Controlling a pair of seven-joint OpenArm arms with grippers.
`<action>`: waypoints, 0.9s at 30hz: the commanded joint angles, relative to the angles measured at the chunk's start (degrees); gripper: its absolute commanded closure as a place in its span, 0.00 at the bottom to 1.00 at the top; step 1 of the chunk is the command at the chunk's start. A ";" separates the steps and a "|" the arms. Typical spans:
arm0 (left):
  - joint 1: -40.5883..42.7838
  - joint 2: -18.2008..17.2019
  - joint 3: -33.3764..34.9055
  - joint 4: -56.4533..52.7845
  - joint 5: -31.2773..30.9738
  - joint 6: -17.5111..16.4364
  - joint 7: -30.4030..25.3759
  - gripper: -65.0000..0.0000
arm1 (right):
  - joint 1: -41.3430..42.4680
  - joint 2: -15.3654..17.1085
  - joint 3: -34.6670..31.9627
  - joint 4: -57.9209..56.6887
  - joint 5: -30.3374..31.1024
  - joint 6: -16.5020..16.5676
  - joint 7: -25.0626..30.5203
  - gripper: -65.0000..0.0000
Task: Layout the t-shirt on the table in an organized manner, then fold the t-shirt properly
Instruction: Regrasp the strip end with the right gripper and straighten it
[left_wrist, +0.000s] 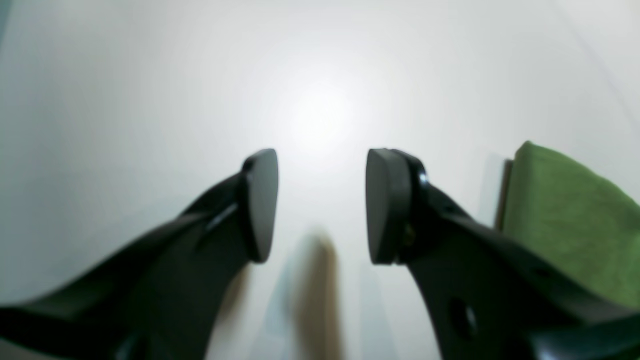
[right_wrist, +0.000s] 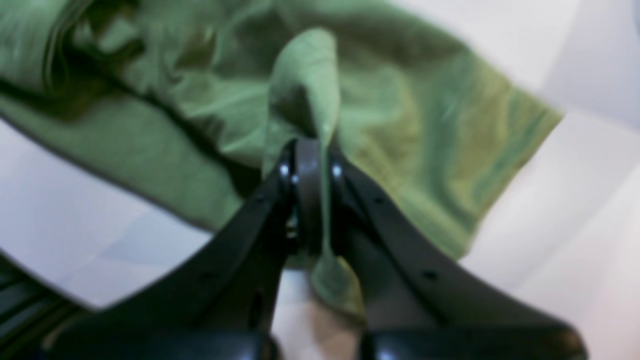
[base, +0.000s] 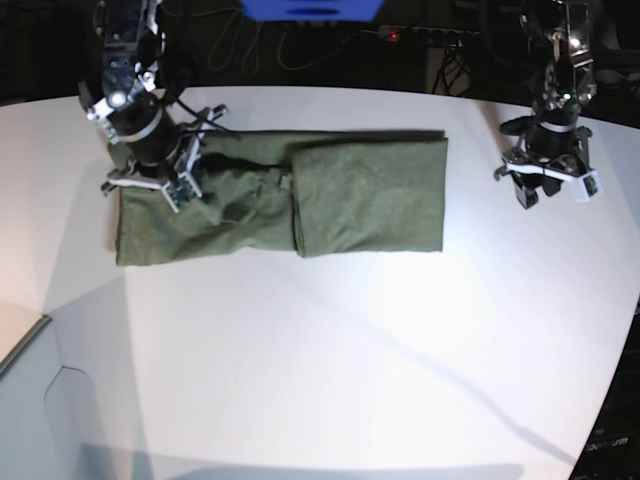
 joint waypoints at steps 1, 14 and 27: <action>-0.13 -0.69 -0.33 0.87 -0.22 -0.35 -1.39 0.57 | 0.88 0.76 0.01 0.61 0.54 0.39 1.00 1.00; -0.31 -0.69 -0.33 0.87 -0.22 -0.35 -1.48 0.57 | 7.56 7.09 -1.74 -7.57 0.54 0.39 0.91 1.00; -0.75 -0.60 -0.33 0.87 -0.22 -0.35 -1.39 0.57 | 10.99 7.18 -0.07 -8.27 0.54 0.12 0.91 0.61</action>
